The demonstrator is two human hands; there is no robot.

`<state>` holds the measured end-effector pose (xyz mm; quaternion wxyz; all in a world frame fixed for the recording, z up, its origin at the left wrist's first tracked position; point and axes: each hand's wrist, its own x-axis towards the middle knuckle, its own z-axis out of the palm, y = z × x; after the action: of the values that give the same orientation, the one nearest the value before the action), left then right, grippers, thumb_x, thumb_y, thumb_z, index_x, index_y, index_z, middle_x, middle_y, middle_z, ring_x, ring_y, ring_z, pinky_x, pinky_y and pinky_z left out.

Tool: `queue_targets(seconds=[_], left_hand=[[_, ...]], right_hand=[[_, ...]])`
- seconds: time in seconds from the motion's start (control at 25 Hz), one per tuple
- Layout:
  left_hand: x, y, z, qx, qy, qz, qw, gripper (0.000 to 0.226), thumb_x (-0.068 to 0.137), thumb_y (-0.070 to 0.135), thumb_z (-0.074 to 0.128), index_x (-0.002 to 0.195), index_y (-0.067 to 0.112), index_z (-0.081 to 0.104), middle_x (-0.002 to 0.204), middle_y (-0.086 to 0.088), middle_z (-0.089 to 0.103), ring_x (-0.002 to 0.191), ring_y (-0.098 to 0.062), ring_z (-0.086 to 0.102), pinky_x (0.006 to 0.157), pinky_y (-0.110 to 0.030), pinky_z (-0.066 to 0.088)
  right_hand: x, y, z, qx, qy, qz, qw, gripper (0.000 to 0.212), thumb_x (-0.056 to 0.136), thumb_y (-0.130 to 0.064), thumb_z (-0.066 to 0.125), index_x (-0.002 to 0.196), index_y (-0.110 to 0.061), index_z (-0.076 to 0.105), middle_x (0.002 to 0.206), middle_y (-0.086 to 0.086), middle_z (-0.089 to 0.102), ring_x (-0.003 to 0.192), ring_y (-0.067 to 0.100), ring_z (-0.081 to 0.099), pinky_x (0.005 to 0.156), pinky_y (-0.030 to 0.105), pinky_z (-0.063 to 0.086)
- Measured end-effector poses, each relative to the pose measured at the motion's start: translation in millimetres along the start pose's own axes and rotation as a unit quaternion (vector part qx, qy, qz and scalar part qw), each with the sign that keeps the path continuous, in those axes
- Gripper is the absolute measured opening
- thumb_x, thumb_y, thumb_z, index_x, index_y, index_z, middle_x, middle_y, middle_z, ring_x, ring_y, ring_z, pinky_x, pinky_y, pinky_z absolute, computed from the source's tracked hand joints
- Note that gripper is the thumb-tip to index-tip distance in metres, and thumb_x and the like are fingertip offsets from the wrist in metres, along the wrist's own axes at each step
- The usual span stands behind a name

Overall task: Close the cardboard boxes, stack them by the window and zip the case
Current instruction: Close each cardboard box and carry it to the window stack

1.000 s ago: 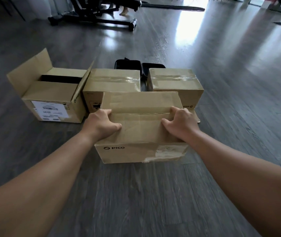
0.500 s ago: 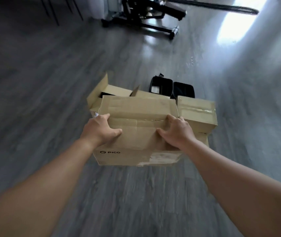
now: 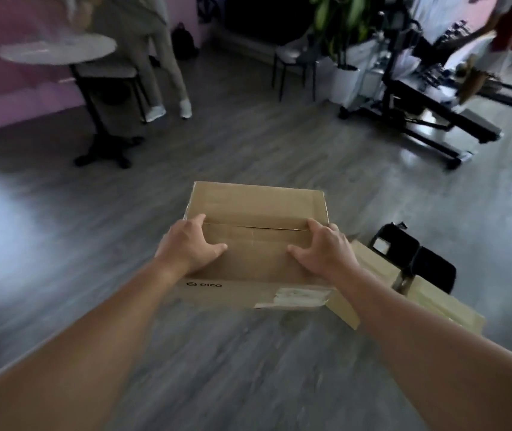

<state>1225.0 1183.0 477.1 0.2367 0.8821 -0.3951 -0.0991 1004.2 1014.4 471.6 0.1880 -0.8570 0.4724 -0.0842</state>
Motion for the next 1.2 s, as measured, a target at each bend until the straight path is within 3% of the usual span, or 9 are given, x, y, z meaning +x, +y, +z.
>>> queue_targets(seconds=[0.24,0.36,0.56,0.68,0.8,0.96,1.08,1.2], left_hand=[[-37,-112,-111,-0.008,0.046,-0.077,0.996,0.074,0.077,0.055,0.072,0.135,0.014,0.052,0.124,-0.013,0.064,0.118,-0.034,0.055,0.096,-0.040,0.046],[-53,-169,-159,0.009,0.070,-0.109,0.992,0.069,0.076,0.054,0.073,0.131,0.017,0.055,0.122,-0.012,0.065,0.116,-0.034,0.055,0.088,-0.037,0.045],[-67,-263,-225,0.028,0.082,-0.165,0.982,0.058,0.071,0.064,0.065,0.114,0.027,0.055,0.111,-0.001,0.065,0.099,-0.024,0.056,0.074,-0.034,0.041],[-66,-310,-255,0.040,0.110,-0.202,0.972,0.056,0.069,0.066,0.064,0.109,0.027,0.055,0.106,0.000,0.066,0.086,-0.019,0.050,0.071,-0.032,0.039],[-56,-357,-281,0.045,0.133,-0.246,0.959,0.053,0.069,0.065,0.066,0.104,0.027,0.055,0.104,-0.001,0.067,0.082,-0.017,0.048,0.070,-0.031,0.039],[-19,-416,-319,0.045,0.155,-0.294,0.942,0.052,0.072,0.058,0.071,0.107,0.022,0.058,0.104,-0.003,0.068,0.089,-0.021,0.061,0.077,-0.034,0.053],[10,-443,-353,0.023,0.169,-0.312,0.935,0.046,0.075,0.051,0.074,0.108,0.023,0.058,0.102,-0.001,0.066,0.087,-0.017,0.061,0.073,-0.030,0.052],[41,-484,-390,0.020,0.190,-0.328,0.925,0.049,0.076,0.051,0.075,0.113,0.024,0.058,0.102,0.001,0.065,0.090,-0.016,0.062,0.078,-0.031,0.055]], right_hand=[[1,-163,13,-0.023,-0.077,-0.089,0.993,0.071,0.079,-0.066,0.063,0.134,-0.023,0.051,0.123,0.015,0.055,0.115,0.037,0.056,0.101,0.042,0.046],[-9,-241,31,-0.032,-0.097,-0.123,0.987,0.071,0.079,-0.066,0.062,0.134,-0.023,0.050,0.126,0.017,0.055,0.117,0.037,0.056,0.102,0.043,0.045],[-12,-355,66,-0.007,-0.136,-0.171,0.976,0.071,0.076,-0.067,0.061,0.130,-0.023,0.051,0.129,0.015,0.054,0.119,0.036,0.054,0.102,0.045,0.045],[-1,-419,89,-0.004,-0.160,-0.212,0.964,0.081,0.077,-0.065,0.063,0.145,-0.026,0.043,0.135,0.016,0.053,0.127,0.034,0.049,0.107,0.043,0.042],[23,-485,115,0.001,-0.173,-0.265,0.949,0.085,0.078,-0.063,0.066,0.151,-0.029,0.040,0.138,0.015,0.054,0.130,0.031,0.048,0.109,0.042,0.040],[74,-578,157,-0.001,-0.194,-0.327,0.925,0.081,0.078,-0.063,0.068,0.149,-0.030,0.046,0.136,0.016,0.055,0.127,0.031,0.051,0.107,0.040,0.041],[114,-639,178,0.003,-0.211,-0.360,0.909,0.079,0.078,-0.063,0.068,0.147,-0.030,0.048,0.133,0.015,0.057,0.125,0.031,0.051,0.105,0.039,0.041],[151,-713,200,0.007,-0.226,-0.389,0.893,0.078,0.076,-0.064,0.068,0.144,-0.031,0.050,0.129,0.015,0.058,0.121,0.032,0.054,0.103,0.040,0.044]])
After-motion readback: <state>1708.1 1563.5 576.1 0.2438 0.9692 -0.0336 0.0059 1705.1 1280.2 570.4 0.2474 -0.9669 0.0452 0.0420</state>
